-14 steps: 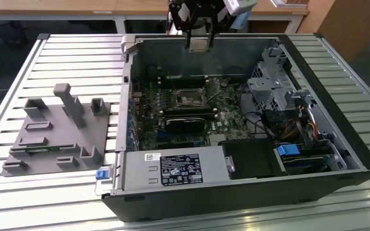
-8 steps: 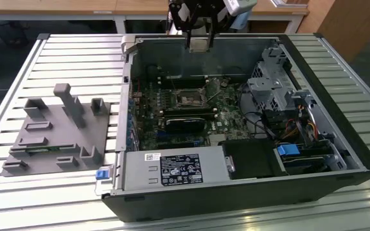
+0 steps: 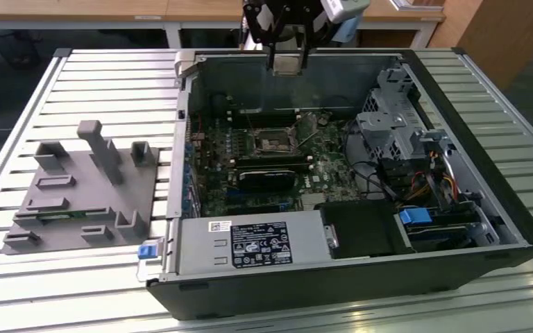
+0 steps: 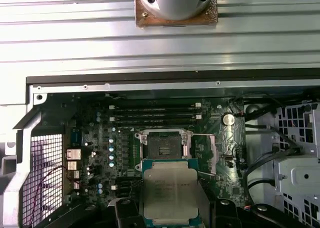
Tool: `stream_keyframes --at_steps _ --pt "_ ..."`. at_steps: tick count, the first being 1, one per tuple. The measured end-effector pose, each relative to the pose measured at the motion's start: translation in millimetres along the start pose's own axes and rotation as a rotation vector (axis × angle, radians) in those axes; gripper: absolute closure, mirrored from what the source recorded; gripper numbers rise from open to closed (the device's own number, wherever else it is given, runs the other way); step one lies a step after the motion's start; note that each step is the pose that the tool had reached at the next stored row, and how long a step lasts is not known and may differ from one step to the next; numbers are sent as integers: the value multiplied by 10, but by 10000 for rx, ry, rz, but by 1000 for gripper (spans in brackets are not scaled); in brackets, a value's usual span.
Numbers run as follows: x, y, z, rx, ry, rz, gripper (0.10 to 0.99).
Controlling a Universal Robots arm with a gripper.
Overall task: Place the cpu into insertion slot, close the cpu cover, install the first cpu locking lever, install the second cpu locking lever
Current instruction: 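Place the cpu into insertion slot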
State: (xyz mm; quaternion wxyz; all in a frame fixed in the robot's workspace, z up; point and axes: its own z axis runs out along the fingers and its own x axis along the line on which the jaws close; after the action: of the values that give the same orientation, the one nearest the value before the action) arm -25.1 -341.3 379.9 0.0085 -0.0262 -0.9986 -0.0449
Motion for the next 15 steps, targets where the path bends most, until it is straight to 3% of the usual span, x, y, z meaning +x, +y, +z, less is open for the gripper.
stream_keyframes --at_steps 15 --pt "0 -1 7 -10 -96 1057 561"
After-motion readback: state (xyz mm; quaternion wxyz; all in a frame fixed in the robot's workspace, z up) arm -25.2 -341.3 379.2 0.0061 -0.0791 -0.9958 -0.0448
